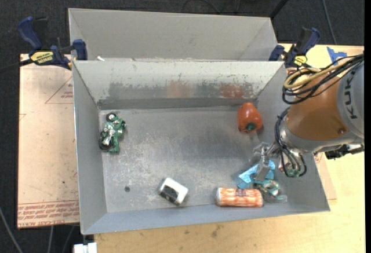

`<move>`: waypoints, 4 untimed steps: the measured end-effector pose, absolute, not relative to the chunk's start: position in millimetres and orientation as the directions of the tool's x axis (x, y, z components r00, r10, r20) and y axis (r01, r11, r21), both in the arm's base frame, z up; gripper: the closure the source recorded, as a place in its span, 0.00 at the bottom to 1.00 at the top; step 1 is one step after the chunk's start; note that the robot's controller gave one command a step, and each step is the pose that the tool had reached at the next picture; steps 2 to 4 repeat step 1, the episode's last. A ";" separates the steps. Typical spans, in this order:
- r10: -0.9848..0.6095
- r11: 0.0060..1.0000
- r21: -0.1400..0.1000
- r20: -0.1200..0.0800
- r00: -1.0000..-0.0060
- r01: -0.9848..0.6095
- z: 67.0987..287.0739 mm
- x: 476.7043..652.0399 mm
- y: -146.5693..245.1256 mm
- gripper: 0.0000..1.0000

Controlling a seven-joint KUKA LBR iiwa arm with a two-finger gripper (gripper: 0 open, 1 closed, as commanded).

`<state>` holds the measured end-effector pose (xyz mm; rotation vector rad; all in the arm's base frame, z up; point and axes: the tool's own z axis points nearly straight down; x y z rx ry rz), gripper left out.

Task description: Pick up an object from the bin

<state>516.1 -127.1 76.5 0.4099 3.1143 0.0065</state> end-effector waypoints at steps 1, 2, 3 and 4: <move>0.236 0.972 0.001 0.005 -0.972 0.236 128.3 523.3 -130.4 1.00; 0.236 0.972 0.001 0.005 -0.972 0.236 128.3 523.3 -130.4 1.00; 0.236 0.972 0.001 0.005 -0.972 0.236 128.3 523.3 -130.4 1.00; 0.236 0.972 0.001 0.005 -0.972 0.236 128.3 523.3 -130.4 1.00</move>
Offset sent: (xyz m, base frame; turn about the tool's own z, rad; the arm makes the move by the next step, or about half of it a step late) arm -0.0079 0.0523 -0.0065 -0.0750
